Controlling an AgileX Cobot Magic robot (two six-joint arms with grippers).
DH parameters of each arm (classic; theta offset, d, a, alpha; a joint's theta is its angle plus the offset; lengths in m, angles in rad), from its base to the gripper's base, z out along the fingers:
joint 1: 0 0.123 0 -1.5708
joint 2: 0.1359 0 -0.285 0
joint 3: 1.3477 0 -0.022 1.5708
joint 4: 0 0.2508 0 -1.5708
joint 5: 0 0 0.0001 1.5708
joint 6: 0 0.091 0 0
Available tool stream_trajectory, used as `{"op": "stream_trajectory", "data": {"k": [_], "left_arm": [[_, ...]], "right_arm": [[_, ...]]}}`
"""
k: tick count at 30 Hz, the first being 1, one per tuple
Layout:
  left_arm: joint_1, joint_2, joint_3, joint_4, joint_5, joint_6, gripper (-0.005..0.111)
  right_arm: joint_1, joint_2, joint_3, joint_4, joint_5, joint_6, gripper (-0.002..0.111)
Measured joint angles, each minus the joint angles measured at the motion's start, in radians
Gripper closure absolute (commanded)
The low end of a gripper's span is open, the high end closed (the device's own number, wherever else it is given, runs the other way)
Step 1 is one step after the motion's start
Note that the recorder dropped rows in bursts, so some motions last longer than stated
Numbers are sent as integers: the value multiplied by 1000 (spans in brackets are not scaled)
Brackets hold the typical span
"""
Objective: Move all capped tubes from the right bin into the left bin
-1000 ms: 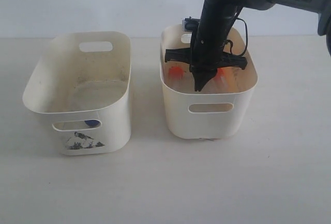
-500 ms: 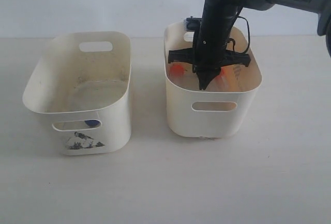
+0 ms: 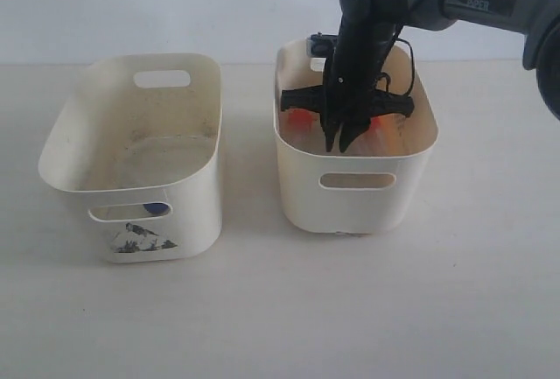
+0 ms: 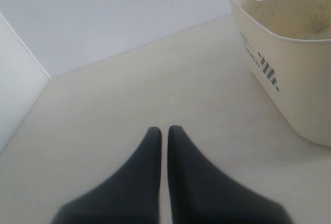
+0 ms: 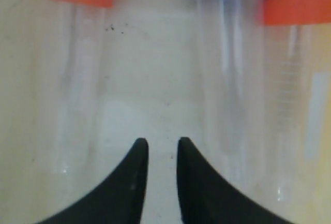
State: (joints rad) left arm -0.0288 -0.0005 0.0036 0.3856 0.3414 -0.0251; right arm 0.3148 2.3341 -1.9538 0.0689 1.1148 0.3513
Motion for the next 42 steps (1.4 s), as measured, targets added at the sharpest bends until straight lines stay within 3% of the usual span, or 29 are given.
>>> {"op": "stream_trajectory", "data": {"k": [2, 13, 21, 42], "left_arm": [[0, 0, 0, 0, 0, 0, 102], [0, 0, 0, 0, 0, 0, 102], [0, 0, 0, 0, 0, 0, 102], [0, 0, 0, 0, 0, 0, 102]], "right_arm": [[0, 0, 0, 0, -8, 0, 52], [0, 0, 0, -35, -15, -2, 52], [0, 0, 0, -61, -15, 4, 40], [2, 0, 0, -153, 48, 123, 39]]}}
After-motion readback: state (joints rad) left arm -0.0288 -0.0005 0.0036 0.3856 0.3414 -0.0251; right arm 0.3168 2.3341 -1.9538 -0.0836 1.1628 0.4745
